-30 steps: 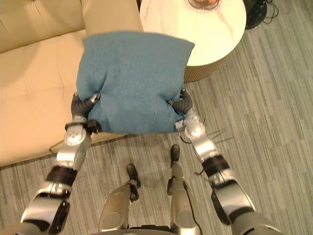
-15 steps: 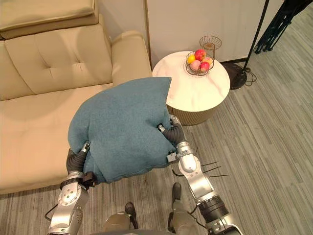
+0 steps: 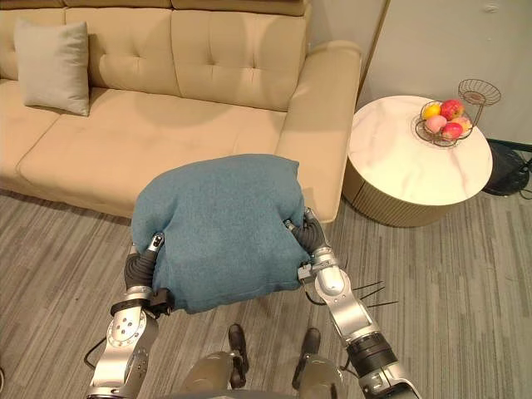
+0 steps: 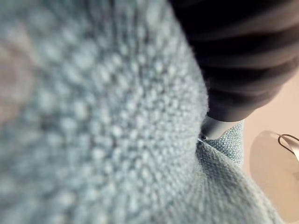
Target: Pick up cushions and gather them together orderly.
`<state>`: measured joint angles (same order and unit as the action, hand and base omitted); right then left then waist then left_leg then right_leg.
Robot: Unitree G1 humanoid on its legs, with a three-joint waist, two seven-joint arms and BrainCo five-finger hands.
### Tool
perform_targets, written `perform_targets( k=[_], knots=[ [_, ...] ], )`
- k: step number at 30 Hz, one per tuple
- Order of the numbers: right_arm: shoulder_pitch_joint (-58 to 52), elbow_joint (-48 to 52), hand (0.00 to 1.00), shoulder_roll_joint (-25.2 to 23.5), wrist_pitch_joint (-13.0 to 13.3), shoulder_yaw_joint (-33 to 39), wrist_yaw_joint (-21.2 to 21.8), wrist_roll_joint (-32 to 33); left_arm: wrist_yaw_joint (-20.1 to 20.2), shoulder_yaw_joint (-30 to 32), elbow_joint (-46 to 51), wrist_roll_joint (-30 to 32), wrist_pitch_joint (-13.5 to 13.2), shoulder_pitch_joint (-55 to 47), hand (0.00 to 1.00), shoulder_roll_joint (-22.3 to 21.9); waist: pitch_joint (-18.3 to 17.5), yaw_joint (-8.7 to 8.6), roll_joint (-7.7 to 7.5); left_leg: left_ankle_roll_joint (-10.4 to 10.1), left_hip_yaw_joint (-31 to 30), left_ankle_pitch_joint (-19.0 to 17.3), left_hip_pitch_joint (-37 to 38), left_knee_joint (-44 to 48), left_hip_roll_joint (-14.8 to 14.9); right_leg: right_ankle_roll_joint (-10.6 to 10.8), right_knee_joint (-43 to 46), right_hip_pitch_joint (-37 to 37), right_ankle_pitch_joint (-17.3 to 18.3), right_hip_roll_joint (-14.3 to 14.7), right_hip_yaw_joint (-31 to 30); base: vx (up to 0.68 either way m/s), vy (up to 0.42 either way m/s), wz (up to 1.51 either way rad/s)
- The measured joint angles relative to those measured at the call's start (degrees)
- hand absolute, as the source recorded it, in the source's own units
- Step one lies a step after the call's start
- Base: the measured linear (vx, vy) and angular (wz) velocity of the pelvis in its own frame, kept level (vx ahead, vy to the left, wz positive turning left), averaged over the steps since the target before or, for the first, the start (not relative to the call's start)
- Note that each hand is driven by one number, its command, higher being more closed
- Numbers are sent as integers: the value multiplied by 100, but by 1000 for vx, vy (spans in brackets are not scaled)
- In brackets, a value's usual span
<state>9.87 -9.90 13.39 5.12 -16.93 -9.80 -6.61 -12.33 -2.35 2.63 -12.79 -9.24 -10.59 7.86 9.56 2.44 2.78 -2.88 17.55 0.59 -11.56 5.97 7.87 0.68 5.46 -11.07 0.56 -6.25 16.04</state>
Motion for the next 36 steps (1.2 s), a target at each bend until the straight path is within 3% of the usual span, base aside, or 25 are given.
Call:
perform_targets(
  k=[2,7,9,10,11,12,14,16,19,21,22,23,24,25,26,27,28,30,33,35,36],
  knots=[
    [-306,545,100,0,-3,13,5,68,6,-79,4,1,-1,-92,100,179,-23,-32,-25,131,-125,-89,-99,139,-176,125,-509,284,-413,-79,121,-47,217,31],
    [-300,620,100,-107,-3,13,9,191,7,-81,20,0,-2,-195,100,199,-115,18,-75,162,-174,-199,-291,440,-163,132,-638,299,-556,-112,165,52,64,11],
    [-340,620,100,-106,-26,52,9,202,28,-101,23,3,10,-203,100,158,-83,-33,-128,472,-111,-709,-447,1430,-256,385,366,71,118,-454,447,113,147,21],
    [-407,626,100,-106,-25,86,9,204,33,-139,12,3,12,-208,100,160,-82,-70,-123,484,-114,-894,-383,1508,-312,358,835,23,294,-542,436,138,158,64],
    [-524,594,100,-147,-22,154,8,213,82,-199,-10,9,17,-186,100,187,-95,-191,-210,618,-276,-1212,-187,1488,-445,286,2112,-353,558,-819,185,174,112,66],
    [-532,559,100,-160,-23,172,9,226,93,-200,-6,17,16,-181,100,211,-66,-201,-266,683,-369,-1253,-50,1387,-533,154,2952,-758,496,-976,-88,198,80,78],
    [-545,534,100,-178,-22,186,32,258,99,-226,-5,15,15,-180,100,309,-50,-301,-232,737,-569,-1315,42,1397,-525,180,3179,-1035,805,-881,-184,195,20,51],
    [-538,487,100,-182,-18,179,109,301,99,-231,-103,6,15,-107,100,436,-6,-321,-265,668,-747,-1411,271,1275,-539,240,2325,-1212,803,-484,-241,258,-13,47],
    [-540,352,100,-148,-19,188,120,438,99,-300,-293,8,17,75,100,465,-1,-457,-262,525,-965,-1512,590,1163,-631,147,938,-1218,224,-119,-220,284,-48,51],
    [-602,342,100,-111,-17,225,121,443,99,-393,-311,9,17,88,100,495,-48,-528,-341,369,-1077,-1713,805,1198,-765,-64,425,-1192,-235,-32,-306,462,-146,60],
    [-689,342,100,-95,-17,310,123,447,102,-494,-311,10,17,89,100,509,-87,-573,-404,261,-1183,-1879,937,1249,-866,-279,472,-1170,-526,-77,-412,472,-192,56],
    [-784,341,100,-21,-19,409,132,451,117,-571,-332,17,22,82,100,383,-101,-631,-249,121,-1296,-2052,1068,1269,-761,-392,773,-1147,-838,-44,-337,598,-224,59],
    [-854,351,100,33,-22,481,148,462,125,-619,-336,26,26,77,100,252,-202,-682,0,-201,-1230,-2078,980,1583,-468,-417,876,-1123,-482,136,-178,510,-174,37],
    [-859,350,100,32,-23,517,159,473,127,-621,-336,41,25,96,100,234,-219,-694,36,-325,-1189,-2032,848,1844,-370,-460,870,-1095,-411,196,-143,508,-163,7],
    [-869,351,100,35,-24,562,201,479,146,-621,-379,63,27,143,100,229,-218,-684,49,-610,-1060,-1863,561,2616,-154,-521,873,-976,-336,349,-129,508,-169,-26],
    [-916,352,100,59,-26,569,224,482,224,-619,-515,63,33,184,100,216,-210,-653,62,-587,-835,-1397,294,3658,176,-643,836,-679,-183,563,-189,493,-161,-41],
    [-945,354,100,56,-26,569,224,487,234,-621,-574,63,34,182,100,208,-204,-628,52,-480,-735,-1277,201,4026,325,-694,822,-533,-119,627,-247,588,-147,-65],
    [-1049,485,100,57,-20,594,220,503,243,-626,-716,78,33,180,100,178,-204,-616,42,-203,-290,-1447,-35,4951,641,-726,806,-57,156,734,-570,428,-53,-71],
    [-1057,591,100,51,-10,680,222,501,319,-614,-717,117,35,199,100,125,-192,-590,26,163,-32,-1708,-342,4332,698,-645,606,269,289,722,-1234,338,25,-90],
    [-1123,590,100,49,-11,684,225,499,365,-601,-717,119,44,160,100,123,-180,-521,10,117,-245,-1685,-407,3424,657,-586,613,486,423,696,-1596,348,163,-106],
    [-1176,590,100,45,-11,683,225,499,380,-595,-716,123,48,129,100,120,-174,-471,0,-35,-589,-1594,-469,2787,553,-511,618,610,501,669,-1833,342,229,-108]
  ],
)
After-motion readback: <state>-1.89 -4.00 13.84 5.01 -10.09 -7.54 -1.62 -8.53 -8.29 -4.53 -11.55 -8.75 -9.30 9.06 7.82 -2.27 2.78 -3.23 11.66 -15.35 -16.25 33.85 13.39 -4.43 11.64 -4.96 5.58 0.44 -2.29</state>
